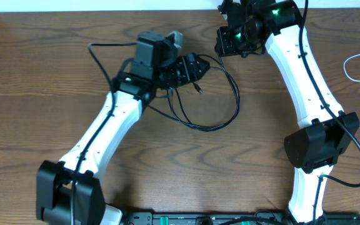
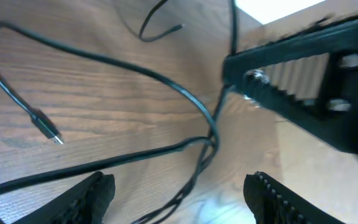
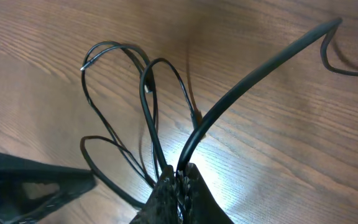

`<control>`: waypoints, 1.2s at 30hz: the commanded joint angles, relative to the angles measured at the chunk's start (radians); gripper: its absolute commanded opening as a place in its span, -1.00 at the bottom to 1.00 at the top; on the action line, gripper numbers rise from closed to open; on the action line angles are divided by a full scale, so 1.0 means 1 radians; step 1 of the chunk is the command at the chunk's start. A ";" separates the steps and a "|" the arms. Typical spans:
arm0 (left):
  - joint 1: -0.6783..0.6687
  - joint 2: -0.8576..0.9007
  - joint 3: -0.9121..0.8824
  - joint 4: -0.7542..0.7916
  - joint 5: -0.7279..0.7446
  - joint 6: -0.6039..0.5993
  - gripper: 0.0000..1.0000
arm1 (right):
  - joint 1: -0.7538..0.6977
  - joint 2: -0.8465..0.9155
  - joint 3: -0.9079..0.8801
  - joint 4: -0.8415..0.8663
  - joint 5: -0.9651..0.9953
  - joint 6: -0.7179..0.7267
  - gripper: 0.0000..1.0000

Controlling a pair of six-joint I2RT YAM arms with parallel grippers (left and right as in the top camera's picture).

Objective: Untangle cables

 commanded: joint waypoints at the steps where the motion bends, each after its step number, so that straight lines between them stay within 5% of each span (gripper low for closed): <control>1: -0.022 0.033 0.019 0.008 -0.158 0.014 0.44 | 0.002 0.005 0.003 0.000 -0.022 -0.018 -0.98; 16: -0.059 0.185 0.019 0.298 -0.273 -0.307 0.45 | 0.003 0.005 0.003 0.002 -0.023 -0.018 -0.98; 36: -0.090 0.212 0.019 0.307 -0.312 -0.562 0.57 | 0.021 0.005 0.003 0.026 -0.024 -0.017 -0.98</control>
